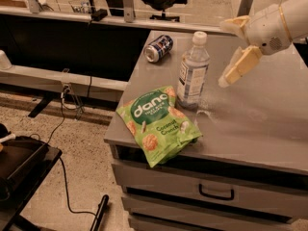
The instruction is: Move blue plastic bottle near green rice chip bag
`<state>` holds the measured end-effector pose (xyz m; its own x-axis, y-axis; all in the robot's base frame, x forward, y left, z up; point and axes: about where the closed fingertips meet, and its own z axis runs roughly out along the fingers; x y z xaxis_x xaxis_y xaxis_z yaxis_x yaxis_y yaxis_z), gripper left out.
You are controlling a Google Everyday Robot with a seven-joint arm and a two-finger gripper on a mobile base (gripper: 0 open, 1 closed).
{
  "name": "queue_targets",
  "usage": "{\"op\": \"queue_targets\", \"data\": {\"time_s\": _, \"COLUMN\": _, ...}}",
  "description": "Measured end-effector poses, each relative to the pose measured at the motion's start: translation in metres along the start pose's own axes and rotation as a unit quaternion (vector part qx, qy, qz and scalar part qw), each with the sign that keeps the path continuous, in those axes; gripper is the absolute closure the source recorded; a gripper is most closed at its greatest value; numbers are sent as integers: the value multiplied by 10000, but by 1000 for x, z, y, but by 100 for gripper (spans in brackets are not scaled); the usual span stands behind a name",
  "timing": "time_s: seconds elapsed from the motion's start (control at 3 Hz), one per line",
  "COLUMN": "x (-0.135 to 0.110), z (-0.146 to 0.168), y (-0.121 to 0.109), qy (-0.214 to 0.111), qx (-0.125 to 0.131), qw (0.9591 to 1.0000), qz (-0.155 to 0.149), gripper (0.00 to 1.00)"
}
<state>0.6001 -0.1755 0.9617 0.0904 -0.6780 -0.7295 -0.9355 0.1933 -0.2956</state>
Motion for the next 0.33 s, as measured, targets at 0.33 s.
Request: {"op": "queue_targets", "data": {"time_s": 0.33, "x": 1, "z": 0, "y": -1, "qy": 8, "qx": 17, "qw": 10000, "qz": 18, "gripper": 0}}
